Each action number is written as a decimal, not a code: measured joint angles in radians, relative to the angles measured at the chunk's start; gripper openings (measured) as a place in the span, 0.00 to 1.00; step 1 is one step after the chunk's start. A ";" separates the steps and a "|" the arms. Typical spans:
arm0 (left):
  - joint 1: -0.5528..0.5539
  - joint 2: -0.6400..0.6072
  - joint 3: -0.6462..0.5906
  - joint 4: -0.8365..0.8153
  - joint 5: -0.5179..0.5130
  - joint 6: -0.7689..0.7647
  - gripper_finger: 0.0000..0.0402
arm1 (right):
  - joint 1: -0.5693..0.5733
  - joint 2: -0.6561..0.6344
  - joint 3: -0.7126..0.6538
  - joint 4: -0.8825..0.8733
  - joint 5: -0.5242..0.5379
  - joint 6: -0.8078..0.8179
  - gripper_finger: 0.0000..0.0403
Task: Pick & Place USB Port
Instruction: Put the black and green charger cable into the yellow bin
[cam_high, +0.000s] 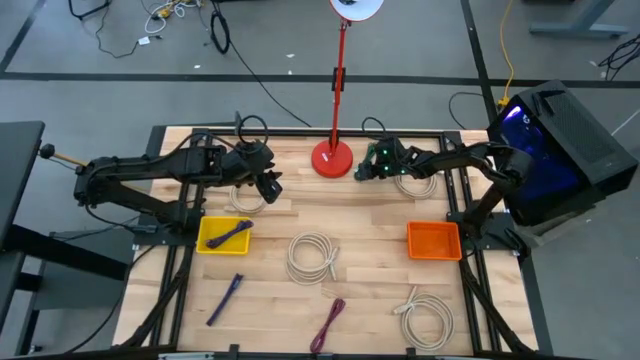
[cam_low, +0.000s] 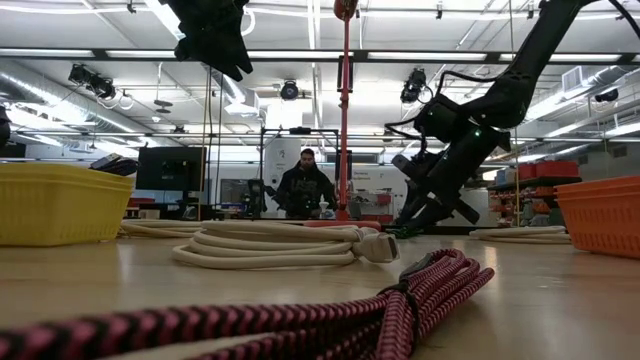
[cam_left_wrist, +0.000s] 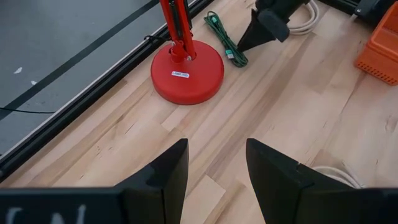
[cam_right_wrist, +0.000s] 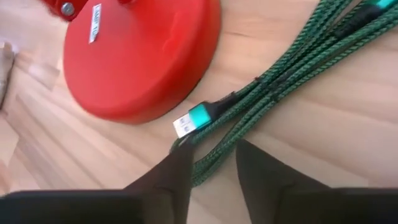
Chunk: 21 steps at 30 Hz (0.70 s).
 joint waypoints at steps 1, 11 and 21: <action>0.000 0.000 0.000 0.000 0.000 0.000 0.42 | 0.005 -0.001 0.000 0.004 0.001 -0.006 0.26; 0.000 0.000 0.000 0.000 0.000 -0.011 0.42 | 0.104 0.024 0.000 0.136 -0.047 -0.030 0.02; -0.002 0.000 0.000 0.000 0.017 -0.018 0.42 | 0.083 0.022 0.000 0.263 -0.158 0.012 0.07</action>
